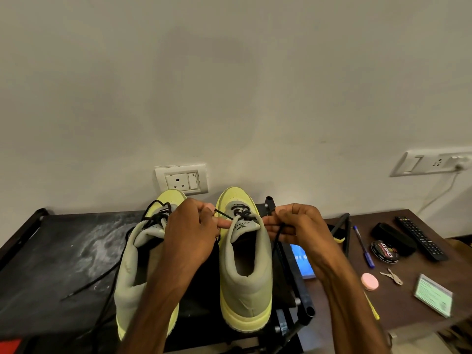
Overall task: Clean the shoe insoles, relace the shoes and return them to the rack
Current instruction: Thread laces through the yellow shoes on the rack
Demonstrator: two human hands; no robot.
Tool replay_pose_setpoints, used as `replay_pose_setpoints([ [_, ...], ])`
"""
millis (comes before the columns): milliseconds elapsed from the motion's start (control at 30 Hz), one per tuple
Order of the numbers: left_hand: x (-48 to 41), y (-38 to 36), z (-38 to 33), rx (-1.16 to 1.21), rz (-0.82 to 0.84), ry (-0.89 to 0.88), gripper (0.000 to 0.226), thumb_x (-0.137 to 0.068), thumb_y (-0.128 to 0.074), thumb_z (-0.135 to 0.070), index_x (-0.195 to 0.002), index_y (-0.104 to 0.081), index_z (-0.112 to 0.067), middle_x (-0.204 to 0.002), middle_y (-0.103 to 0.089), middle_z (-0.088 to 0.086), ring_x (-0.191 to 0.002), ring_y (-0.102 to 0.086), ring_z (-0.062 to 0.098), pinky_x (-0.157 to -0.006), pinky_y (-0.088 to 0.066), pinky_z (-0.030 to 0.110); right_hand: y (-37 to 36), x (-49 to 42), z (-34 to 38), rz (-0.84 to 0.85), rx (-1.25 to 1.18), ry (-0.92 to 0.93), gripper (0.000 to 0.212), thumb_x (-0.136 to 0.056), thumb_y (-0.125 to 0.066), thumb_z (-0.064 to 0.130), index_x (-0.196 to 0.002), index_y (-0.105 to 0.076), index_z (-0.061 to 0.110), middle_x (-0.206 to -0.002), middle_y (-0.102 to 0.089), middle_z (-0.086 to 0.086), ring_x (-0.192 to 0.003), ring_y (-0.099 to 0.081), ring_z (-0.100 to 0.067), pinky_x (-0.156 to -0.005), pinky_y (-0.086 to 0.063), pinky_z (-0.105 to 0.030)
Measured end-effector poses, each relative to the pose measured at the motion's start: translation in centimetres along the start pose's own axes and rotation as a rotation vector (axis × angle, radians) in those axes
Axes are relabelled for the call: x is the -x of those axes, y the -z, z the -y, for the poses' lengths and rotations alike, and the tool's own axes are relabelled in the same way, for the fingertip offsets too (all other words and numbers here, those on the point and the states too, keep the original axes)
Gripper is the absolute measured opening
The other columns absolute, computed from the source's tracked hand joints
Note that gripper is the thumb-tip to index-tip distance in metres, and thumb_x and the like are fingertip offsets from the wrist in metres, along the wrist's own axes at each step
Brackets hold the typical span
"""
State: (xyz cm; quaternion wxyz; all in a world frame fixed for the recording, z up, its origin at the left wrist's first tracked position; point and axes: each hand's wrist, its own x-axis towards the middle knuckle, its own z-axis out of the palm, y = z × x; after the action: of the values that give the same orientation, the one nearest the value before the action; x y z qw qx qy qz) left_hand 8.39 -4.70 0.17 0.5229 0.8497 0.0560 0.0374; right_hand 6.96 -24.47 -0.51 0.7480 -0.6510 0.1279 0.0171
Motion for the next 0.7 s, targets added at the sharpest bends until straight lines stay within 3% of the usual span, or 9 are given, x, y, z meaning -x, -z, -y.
replay_pose_setpoints([
  [67,0.0,0.0,0.0,-0.006,-0.01,0.0,0.019,-0.107,-0.045,-0.022,-0.092,-0.057,-0.024,-0.07,-0.075,-0.015,-0.065,-0.069,0.008,-0.08,-0.061,0.041,-0.2,0.1,-0.3,-0.014,0.012,0.033,0.017,-0.106,-0.05,0.008,-0.098,-0.064,0.001,-0.085,-0.078,-0.016,-0.073,-0.076,-0.022,-0.067,-0.063,-0.028],
  [133,0.0,-0.1,0.0,-0.023,-0.013,-0.006,0.018,-0.107,-0.046,-0.024,-0.092,-0.057,-0.025,-0.07,-0.075,-0.016,-0.069,-0.069,0.009,-0.082,-0.06,0.043,0.0,0.0,-0.9,-0.073,0.231,0.15,0.019,-0.105,-0.055,0.019,-0.098,-0.068,0.006,-0.08,-0.078,-0.009,-0.074,-0.075,-0.021,-0.071,-0.063,-0.032],
  [233,0.0,0.0,0.2,-0.044,-0.012,-0.019,0.016,-0.106,-0.049,-0.029,-0.093,-0.058,-0.026,-0.072,-0.075,-0.012,-0.077,-0.07,0.007,-0.089,-0.058,0.046,0.9,-0.3,-1.2,-0.166,0.681,0.293,0.037,-0.097,-0.065,0.042,-0.07,-0.071,0.018,-0.056,-0.066,0.005,-0.052,-0.062,-0.006,-0.066,-0.058,-0.035],
  [300,0.2,0.1,0.3,-0.077,-0.01,-0.044,0.017,-0.105,-0.05,-0.033,-0.095,-0.06,-0.024,-0.074,-0.076,-0.01,-0.078,-0.069,0.005,-0.09,-0.058,0.046,1.3,-0.2,-0.8,-0.188,0.754,0.273,0.051,-0.093,-0.067,0.05,-0.052,-0.062,0.02,-0.047,-0.058,0.005,-0.046,-0.054,-0.004,-0.065,-0.053,-0.033],
  [400,0.7,0.2,0.0,-0.143,0.056,-0.067,0.032,-0.099,-0.05,-0.056,-0.095,-0.061,-0.026,-0.078,-0.075,-0.012,-0.076,-0.068,0.005,-0.088,-0.058,0.046,0.7,0.3,-0.1,-0.166,0.506,0.21,0.053,-0.096,-0.065,0.045,-0.054,-0.06,0.013,-0.053,-0.062,-0.004,-0.054,-0.061,-0.016,-0.064,-0.057,-0.032],
  [467,0.9,0.7,-0.5,-0.176,0.176,-0.04,0.065,-0.079,-0.043,-0.087,-0.101,-0.06,-0.029,-0.086,-0.073,-0.012,-0.082,-0.068,0.007,-0.087,-0.058,0.044,-0.1,0.6,0.3,-0.08,0.288,0.124,0.046,-0.1,-0.063,0.039,-0.064,-0.061,0.009,-0.059,-0.06,-0.007,-0.056,-0.061,-0.018,-0.056,-0.055,-0.024],
  [533,1.3,1.4,-0.9,-0.193,0.33,0.001,0.092,-0.06,-0.043,-0.101,-0.116,-0.057,-0.03,-0.1,-0.068,-0.012,-0.093,-0.066,0.009,-0.09,-0.057,0.041,-0.2,0.7,0.3,0.003,0.24,0.078,0.037,-0.102,-0.06,0.033,-0.077,-0.064,0.006,-0.064,-0.058,-0.006,-0.055,-0.058,-0.015,-0.053,-0.052,-0.021],
  [633,2.5,1.5,-1.3,-0.337,0.459,-0.001,0.088,-0.071,-0.069,-0.078,-0.14,-0.042,-0.031,-0.13,-0.059,-0.011,-0.112,-0.06,0.011,-0.098,-0.052,0.035,0.5,0.6,0.0,0.066,0.246,0.032,0.03,-0.102,-0.061,0.025,-0.091,-0.069,-0.001,-0.068,-0.057,-0.007,-0.058,-0.055,-0.014,-0.055,-0.053,-0.025],
  [700,2.9,0.7,-1.0,-0.471,0.348,-0.076,0.071,-0.084,-0.076,-0.05,-0.143,-0.044,-0.027,-0.135,-0.057,-0.009,-0.113,-0.056,0.01,-0.097,-0.048,0.03,1.1,0.7,-0.1,0.086,0.316,0.013,0.031,-0.101,-0.064,0.025,-0.086,-0.07,-0.002,-0.067,-0.058,-0.008,-0.058,-0.056,-0.016,-0.057,-0.053,-0.026],
])
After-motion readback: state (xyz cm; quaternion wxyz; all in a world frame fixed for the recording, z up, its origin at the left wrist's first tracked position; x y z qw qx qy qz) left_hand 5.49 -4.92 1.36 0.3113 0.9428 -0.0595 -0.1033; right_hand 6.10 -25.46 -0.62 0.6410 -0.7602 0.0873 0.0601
